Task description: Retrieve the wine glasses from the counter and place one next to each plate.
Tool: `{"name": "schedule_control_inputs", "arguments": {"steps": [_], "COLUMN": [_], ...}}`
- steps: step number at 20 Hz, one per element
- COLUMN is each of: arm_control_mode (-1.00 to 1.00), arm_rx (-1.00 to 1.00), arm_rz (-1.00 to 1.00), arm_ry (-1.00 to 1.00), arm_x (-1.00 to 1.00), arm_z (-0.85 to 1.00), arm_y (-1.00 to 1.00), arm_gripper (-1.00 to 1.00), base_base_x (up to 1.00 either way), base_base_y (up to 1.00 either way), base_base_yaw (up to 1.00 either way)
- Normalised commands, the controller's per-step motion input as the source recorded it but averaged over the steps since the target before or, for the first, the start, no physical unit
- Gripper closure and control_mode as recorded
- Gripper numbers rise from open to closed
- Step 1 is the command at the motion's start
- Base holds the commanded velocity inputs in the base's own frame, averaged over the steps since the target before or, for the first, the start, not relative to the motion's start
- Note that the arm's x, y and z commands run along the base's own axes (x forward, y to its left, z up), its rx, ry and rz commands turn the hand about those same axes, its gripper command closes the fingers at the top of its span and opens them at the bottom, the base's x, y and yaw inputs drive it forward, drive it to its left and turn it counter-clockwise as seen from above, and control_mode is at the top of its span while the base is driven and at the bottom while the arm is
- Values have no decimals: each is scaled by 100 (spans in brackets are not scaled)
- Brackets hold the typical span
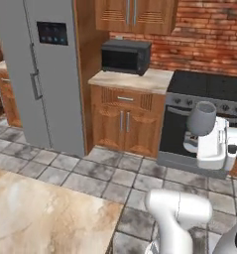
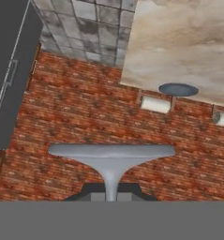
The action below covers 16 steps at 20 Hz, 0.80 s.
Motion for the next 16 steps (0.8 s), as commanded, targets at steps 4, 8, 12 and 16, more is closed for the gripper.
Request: {"name": "schedule_control_inputs", "arguments": {"steps": [4,8,12,16], "arm_control_mode": [100,100,100,100], "arm_rx": [0,0,0,0], "arm_rz": [0,0,0,0], "arm_ry": [0,0,0,0], "arm_x": [0,0,0,0], "arm_z": [0,0,0,0], "arm_y": [0,0,0,0], "arm_gripper": [100,100,100,100], "base_base_x": [3,-8,-13,-32], "base_base_y": [-24,-90,-99,-100], "base_base_yaw": [86,68,66,49]}}
